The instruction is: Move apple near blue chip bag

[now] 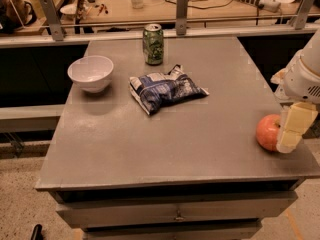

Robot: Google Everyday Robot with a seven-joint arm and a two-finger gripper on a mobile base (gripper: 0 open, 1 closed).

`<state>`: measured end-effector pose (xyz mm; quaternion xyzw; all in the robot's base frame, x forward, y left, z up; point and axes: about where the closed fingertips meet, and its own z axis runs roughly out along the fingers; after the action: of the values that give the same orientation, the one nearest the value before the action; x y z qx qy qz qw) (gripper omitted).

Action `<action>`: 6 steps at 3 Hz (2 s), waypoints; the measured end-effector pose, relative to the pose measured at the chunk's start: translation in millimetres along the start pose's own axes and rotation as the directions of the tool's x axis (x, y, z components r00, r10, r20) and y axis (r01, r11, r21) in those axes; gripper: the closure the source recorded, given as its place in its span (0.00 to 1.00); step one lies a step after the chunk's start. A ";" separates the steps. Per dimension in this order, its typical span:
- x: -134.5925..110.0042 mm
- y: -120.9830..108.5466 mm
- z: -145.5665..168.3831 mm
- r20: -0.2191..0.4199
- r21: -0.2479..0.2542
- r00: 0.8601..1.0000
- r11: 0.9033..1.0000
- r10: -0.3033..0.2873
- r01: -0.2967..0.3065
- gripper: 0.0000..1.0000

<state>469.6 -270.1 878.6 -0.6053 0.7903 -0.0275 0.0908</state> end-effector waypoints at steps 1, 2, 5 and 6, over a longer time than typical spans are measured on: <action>1.2 2.0 9.8 -0.018 -0.027 1.000 0.999 -0.020 0.020 0.18; 1.7 3.7 17.2 -0.036 -0.048 0.998 0.998 -0.043 0.041 0.42; -19.4 -7.4 -3.7 0.016 -0.057 0.987 0.986 -0.158 0.159 1.00; -51.3 -33.0 -24.8 0.070 -0.013 0.977 0.979 -0.203 0.205 1.00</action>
Offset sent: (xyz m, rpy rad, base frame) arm -0.0023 0.0001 -0.0268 -0.0493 0.0896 0.0659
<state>509.4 -231.3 913.7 -0.6846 0.7207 -0.0081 0.1084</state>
